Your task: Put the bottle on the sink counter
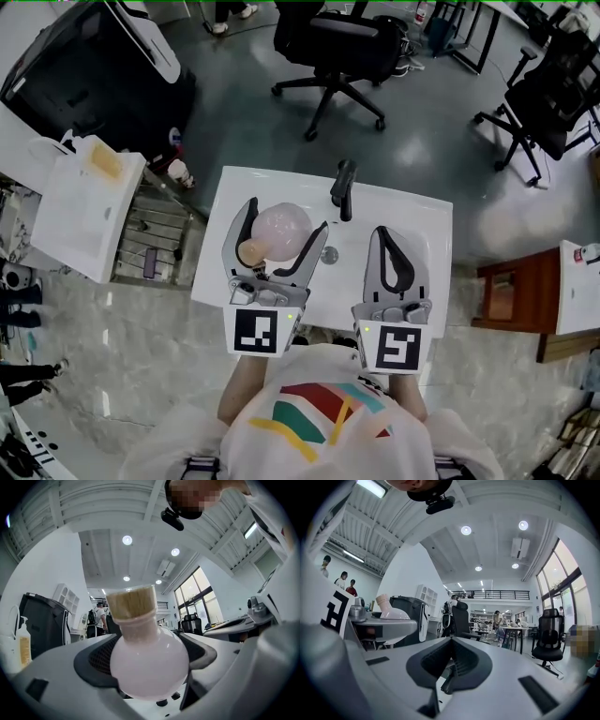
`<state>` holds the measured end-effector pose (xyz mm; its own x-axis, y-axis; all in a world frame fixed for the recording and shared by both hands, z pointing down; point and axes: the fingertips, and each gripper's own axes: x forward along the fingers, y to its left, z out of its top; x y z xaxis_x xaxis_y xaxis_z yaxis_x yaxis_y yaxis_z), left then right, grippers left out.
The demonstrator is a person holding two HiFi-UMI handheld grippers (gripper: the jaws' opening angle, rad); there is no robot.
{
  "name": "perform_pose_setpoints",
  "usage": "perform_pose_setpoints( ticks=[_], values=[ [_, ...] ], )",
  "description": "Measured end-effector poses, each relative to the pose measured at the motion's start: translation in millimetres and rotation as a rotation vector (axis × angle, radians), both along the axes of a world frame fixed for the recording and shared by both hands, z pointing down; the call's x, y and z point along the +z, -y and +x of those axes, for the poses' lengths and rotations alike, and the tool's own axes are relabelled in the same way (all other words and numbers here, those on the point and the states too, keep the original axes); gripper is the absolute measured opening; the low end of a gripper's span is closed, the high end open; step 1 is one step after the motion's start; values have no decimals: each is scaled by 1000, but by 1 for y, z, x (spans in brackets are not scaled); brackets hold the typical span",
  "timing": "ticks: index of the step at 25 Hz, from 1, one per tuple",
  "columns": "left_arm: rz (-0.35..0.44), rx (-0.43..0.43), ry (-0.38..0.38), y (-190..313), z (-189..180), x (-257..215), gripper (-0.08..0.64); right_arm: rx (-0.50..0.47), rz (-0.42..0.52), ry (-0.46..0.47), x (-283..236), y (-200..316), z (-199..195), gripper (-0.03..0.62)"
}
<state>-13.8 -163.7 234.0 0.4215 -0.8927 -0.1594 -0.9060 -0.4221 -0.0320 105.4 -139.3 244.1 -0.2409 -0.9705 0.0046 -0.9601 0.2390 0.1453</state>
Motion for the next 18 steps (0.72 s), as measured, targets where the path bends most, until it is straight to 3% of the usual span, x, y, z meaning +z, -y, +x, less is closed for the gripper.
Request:
perform_pose_setpoints(
  ticks=[18],
  values=[
    [-89, -152, 64, 66, -64, 48, 396, -90, -72, -47, 25, 23, -44, 12]
  ],
)
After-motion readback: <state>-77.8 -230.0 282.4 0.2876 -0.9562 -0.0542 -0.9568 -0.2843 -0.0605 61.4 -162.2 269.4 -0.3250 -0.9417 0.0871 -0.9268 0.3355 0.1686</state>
